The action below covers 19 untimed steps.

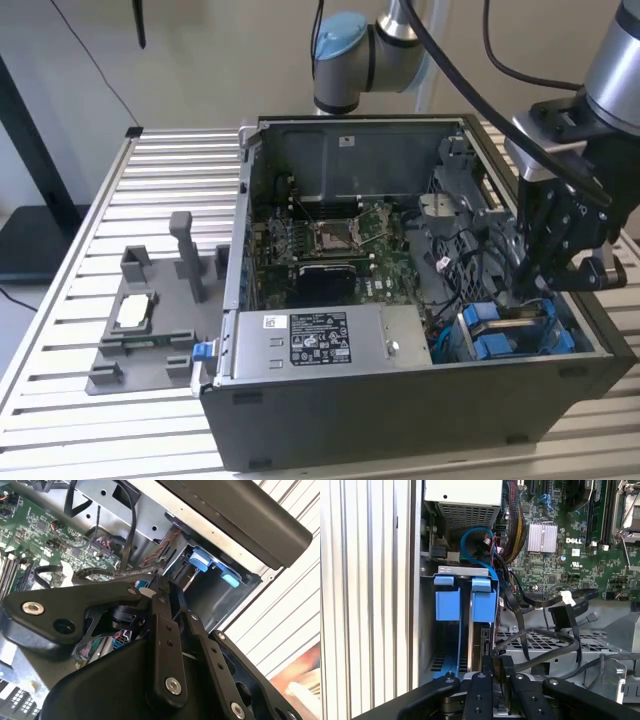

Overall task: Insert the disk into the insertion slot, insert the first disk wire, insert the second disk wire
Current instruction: 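Insert the first disk wire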

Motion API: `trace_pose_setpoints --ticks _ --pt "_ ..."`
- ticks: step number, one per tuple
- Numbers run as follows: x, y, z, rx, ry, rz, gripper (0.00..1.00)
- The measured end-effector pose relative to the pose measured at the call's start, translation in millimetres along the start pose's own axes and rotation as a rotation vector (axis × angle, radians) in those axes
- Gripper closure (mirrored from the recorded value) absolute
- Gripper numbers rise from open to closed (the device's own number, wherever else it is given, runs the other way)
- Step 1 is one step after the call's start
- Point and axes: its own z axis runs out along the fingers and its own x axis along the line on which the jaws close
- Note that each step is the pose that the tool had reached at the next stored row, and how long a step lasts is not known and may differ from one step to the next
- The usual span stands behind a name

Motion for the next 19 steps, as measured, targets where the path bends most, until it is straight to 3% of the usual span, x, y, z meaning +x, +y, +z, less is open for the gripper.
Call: trace_pose_setpoints --ticks 3,11,19 --pt "0.1 0.1 1.2 -0.0002 0.0078 0.0 0.81" --pt "0.3 -1.3 3.7 -0.0001 0.0127 0.0 0.81" --pt "0.8 -9.0 9.6 0.001 0.0175 0.015 0.81"
